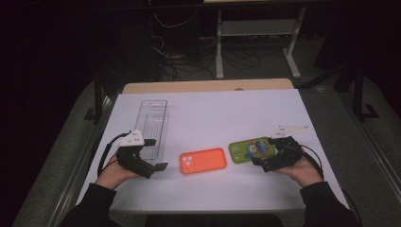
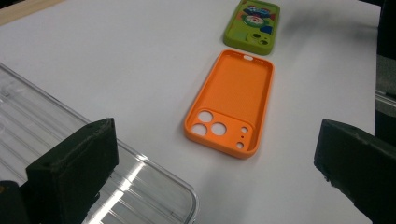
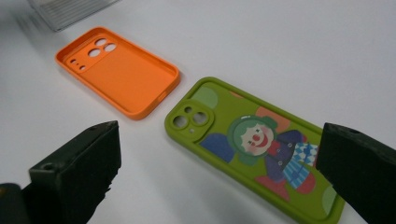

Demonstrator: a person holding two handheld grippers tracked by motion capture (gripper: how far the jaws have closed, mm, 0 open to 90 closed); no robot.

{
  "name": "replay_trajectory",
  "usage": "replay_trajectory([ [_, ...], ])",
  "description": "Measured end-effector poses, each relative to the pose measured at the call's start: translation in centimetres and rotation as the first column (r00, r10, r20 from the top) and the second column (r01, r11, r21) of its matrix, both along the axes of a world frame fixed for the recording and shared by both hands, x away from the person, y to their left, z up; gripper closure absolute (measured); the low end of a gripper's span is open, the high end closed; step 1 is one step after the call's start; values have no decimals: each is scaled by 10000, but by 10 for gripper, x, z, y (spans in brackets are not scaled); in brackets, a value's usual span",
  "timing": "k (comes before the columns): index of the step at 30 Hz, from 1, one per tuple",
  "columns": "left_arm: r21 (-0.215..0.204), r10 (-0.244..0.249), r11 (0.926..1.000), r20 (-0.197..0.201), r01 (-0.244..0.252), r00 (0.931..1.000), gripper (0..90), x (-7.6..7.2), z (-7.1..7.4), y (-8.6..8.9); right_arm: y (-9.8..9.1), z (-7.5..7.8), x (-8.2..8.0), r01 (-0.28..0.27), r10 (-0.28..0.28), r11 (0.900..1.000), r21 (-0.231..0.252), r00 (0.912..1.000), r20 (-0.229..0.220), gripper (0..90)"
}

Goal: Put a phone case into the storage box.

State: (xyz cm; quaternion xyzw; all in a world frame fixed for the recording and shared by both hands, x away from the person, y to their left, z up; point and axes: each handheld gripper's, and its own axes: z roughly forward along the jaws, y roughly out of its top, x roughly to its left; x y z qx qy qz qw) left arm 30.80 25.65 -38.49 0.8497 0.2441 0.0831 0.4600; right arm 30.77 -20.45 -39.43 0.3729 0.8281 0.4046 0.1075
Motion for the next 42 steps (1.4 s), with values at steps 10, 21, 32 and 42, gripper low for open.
replay_trajectory([
  [10,-90,8,10000,5,-8,10000,0,0,1,2,2,2,25,208,-216,9994,-293,9994,-270,13],
  [21,-71,6,10000,-17,-6,10000,0,0,2,2,-2,5,57,949,-980,9944,-470,9928,-695,154],
  [32,-102,-30,9999,-53,29,10000,0,-1,1,2,-8,-11,85,1765,-1857,9808,-824,9751,-1212,500],
  [42,-286,120,9995,-178,-125,9998,0,-1,0,1,-5,-32,102,1821,-2080,9678,-1737,9673,-1450,814],
])
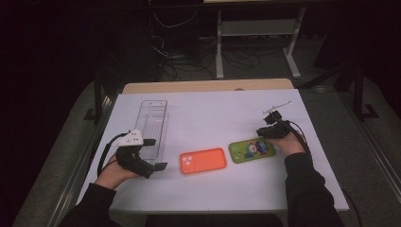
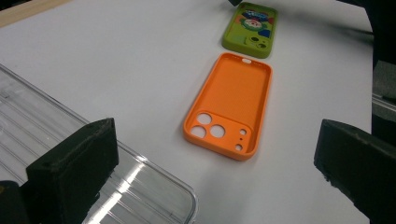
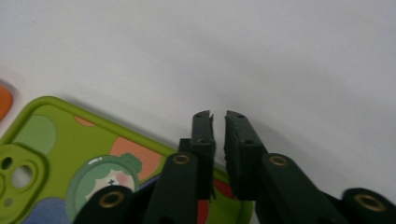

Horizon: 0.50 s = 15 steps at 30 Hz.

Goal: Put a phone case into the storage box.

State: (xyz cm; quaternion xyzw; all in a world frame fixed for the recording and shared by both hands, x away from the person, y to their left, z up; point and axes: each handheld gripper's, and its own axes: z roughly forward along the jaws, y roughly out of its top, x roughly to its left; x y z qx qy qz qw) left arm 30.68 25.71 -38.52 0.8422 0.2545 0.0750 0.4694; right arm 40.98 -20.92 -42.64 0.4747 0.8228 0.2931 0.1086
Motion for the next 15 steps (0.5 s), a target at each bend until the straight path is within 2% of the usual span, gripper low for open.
replay_trajectory([
  [3,34,-46,10000,33,46,10000,0,0,0,0,0,-2,2,-14,13,9999,-147,10000,-34,853],
  [5,78,-101,9999,15,101,9999,0,0,0,0,0,-3,3,-57,54,9982,-598,10000,-60,879],
  [8,99,-96,9999,-28,97,9999,0,0,-1,-1,-1,-4,4,-131,129,9985,-540,9999,-32,880],
  [12,124,-114,9999,-23,114,9999,0,0,-1,-1,-2,-5,4,-363,356,9962,-795,9993,-94,882],
  [15,181,-144,9997,-38,144,9999,0,0,-1,-1,-3,-5,2,-456,447,9958,-797,9989,-131,883],
])
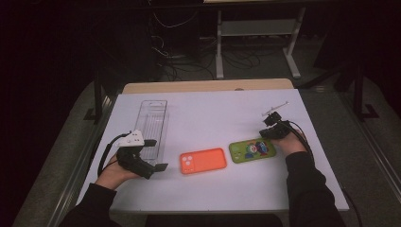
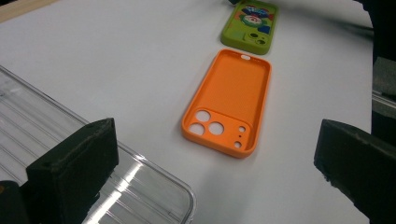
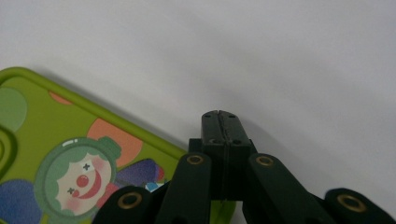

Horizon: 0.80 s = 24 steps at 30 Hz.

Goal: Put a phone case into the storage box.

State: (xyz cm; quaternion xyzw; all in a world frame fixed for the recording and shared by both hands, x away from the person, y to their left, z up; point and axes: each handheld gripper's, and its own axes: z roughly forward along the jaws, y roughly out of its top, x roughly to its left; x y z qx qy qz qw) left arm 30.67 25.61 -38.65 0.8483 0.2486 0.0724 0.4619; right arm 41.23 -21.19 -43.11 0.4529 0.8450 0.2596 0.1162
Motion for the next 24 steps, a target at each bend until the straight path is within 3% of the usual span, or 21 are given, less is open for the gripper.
replay_trajectory([
  [15,2,-86,10000,-20,86,10000,0,-1,0,-1,-6,1,-29,-892,866,9945,-548,9951,-482,884],
  [17,168,-154,9997,33,154,9999,0,0,0,0,-5,1,-34,-1031,1001,9933,-529,9933,-574,883],
  [24,126,-152,9998,28,152,9999,0,-1,1,-1,-3,3,-49,-1464,1426,9877,-546,9875,-677,883],
])
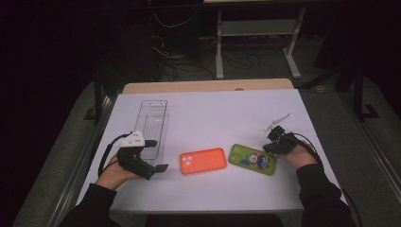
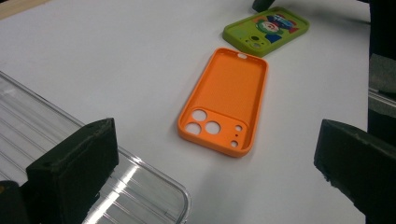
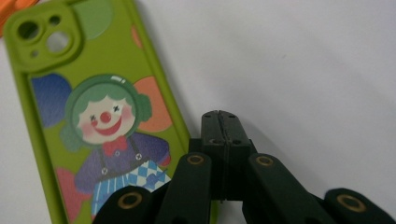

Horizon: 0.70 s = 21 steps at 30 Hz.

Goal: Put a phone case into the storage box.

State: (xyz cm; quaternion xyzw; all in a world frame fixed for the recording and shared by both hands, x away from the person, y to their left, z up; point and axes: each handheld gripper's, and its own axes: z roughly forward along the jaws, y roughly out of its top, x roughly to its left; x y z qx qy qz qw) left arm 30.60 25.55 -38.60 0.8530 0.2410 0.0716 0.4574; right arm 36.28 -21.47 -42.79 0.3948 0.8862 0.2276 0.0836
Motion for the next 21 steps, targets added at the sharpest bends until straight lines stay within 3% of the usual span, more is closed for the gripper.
replay_trajectory([
  [7,-39,-41,10000,62,41,10000,0,0,0,-2,-1,0,-20,-336,338,9993,-159,9993,133,883],
  [12,-22,-104,9999,58,104,9999,0,1,0,-4,-3,7,-24,-103,92,9994,315,9993,365,874],
  [13,-16,-110,9999,59,110,9999,0,1,0,-4,-4,11,-25,-61,32,9985,545,9986,530,823],
  [14,-15,-115,9999,56,115,9999,0,1,0,-4,-5,18,-27,92,-173,9930,1178,9975,679,735],
  [16,10,-131,9999,47,131,9999,0,1,0,-3,-6,22,-28,86,-200,9892,1460,9969,767,684],
  [17,21,-131,9999,44,131,9999,0,1,0,-3,-6,24,-29,-20,-162,9862,1655,9940,1081,633],
  [19,73,-163,9998,49,163,9999,0,1,0,-3,-6,29,-34,161,-351,9759,2175,9959,839,503],
  [21,46,-155,9999,32,155,9999,0,0,0,-3,-6,31,-41,46,-351,9623,2720,9936,1072,370],
])
